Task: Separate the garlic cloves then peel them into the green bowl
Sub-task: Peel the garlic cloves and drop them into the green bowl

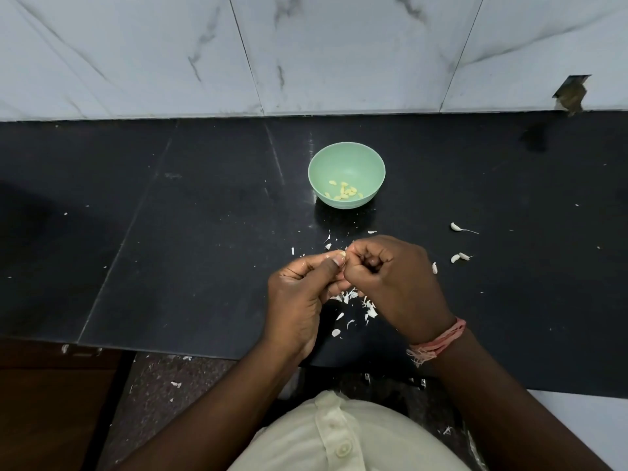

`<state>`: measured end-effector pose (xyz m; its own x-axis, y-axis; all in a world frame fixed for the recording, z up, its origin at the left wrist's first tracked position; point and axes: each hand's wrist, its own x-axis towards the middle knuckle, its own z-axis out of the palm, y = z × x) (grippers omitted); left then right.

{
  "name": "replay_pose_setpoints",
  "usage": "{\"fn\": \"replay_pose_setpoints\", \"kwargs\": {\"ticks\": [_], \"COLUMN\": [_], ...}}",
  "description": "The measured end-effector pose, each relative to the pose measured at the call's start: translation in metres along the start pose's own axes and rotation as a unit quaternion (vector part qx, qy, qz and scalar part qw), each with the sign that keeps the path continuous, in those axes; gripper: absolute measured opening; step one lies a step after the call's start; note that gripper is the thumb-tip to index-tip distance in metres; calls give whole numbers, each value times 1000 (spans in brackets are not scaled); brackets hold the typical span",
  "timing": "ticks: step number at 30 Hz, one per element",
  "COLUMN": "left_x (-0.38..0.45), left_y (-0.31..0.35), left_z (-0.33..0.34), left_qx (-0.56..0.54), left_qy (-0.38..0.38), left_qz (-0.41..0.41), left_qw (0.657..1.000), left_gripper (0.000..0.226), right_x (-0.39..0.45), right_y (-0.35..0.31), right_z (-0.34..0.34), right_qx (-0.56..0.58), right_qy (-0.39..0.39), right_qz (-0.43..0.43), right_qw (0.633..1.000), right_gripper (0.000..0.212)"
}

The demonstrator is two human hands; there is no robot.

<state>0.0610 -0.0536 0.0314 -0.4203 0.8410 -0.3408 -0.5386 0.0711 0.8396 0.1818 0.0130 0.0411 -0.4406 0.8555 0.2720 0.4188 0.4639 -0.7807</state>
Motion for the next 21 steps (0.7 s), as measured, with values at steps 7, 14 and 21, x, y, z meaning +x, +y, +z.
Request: {"fn": "replay_pose_setpoints", "kwargs": {"ticks": [7,14,21], "left_x": [4,7,7], "left_y": [3,4,2], "left_z": [-2,0,5], "left_qx": [7,-6,36], "left_qy": [-54,-82,-42], "left_qz": [-7,-17,-6], "left_qw": [998,996,998], "left_gripper": [11,13,14], "right_x": [-1,0,-3], "right_y": [-3,-5,6], "right_z": [-6,-9,0], "right_qx": [160,254,139], "right_qy": [-45,-42,-11], "right_qz": [136,181,166], "right_qw": [977,949,976], "right_gripper": [19,15,12]}}
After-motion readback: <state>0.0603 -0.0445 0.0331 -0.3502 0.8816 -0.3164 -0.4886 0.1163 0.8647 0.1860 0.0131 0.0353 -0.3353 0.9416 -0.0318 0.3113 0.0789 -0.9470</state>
